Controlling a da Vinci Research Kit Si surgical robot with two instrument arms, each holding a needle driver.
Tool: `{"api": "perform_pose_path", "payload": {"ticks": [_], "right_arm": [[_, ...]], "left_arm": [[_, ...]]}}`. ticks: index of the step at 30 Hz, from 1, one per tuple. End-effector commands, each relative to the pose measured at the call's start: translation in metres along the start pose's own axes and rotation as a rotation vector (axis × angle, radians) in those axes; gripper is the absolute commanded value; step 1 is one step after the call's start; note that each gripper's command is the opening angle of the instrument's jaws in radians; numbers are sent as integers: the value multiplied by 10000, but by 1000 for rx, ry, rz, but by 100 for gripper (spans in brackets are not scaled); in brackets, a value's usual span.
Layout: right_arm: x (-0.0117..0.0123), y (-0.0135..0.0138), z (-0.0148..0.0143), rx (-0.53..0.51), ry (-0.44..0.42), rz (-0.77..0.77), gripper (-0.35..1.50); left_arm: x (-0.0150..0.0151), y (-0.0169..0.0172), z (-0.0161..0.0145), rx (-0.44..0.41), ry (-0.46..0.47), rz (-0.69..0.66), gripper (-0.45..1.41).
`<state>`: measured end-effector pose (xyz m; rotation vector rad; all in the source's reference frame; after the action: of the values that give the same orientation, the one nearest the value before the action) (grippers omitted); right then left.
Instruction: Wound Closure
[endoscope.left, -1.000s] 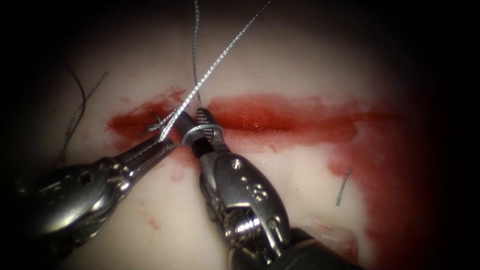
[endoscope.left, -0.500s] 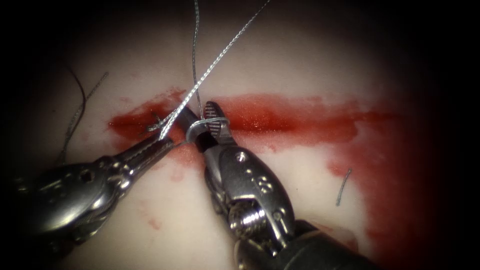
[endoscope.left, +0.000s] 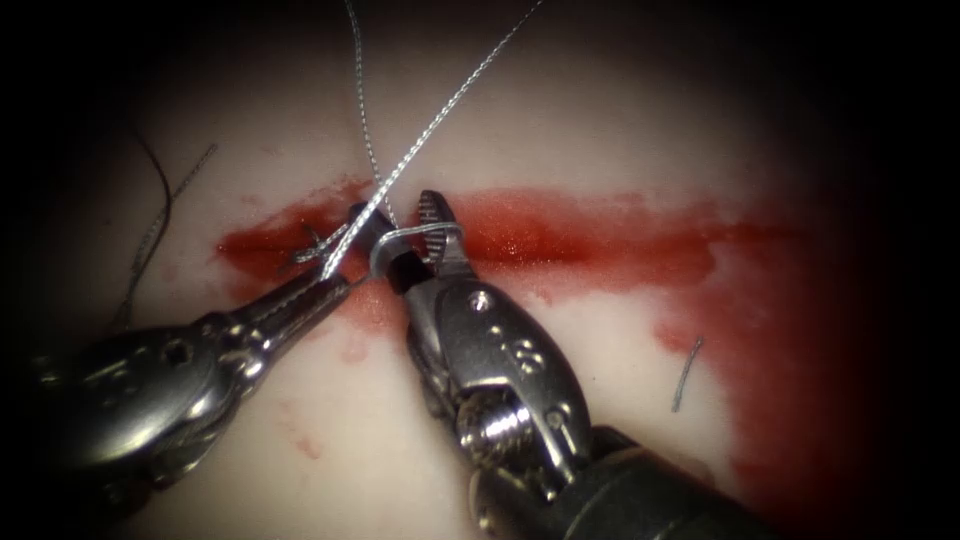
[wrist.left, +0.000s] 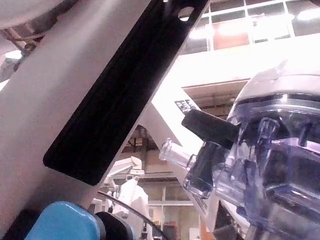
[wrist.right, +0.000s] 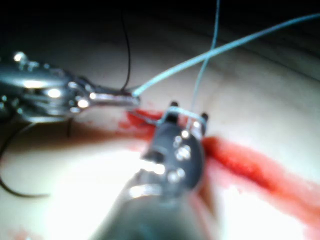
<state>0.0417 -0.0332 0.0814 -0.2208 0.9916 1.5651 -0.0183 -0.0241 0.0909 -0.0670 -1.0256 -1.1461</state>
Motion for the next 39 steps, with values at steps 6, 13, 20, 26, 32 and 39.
{"api": "perform_pose_path", "payload": {"ticks": [6,13,20,26,32,39], "right_arm": [[9,-15,18,-14,9,-4,34],[8,-9,27,-14,11,-15,-8],[6,-5,31,4,5,-24,-35],[7,-4,33,2,6,-35,19],[7,-4,35,-1,7,-46,46],[8,-6,41,-10,10,-49,56]], "left_arm": [[-10,-2,10,-3,-8,-1,-45],[-5,-1,15,-9,-6,5,-45],[-4,0,17,-11,-5,7,-45],[-4,-1,17,-12,-2,7,-45],[-3,-2,17,-15,0,7,-45],[-2,-4,18,-22,2,6,-45]]}}
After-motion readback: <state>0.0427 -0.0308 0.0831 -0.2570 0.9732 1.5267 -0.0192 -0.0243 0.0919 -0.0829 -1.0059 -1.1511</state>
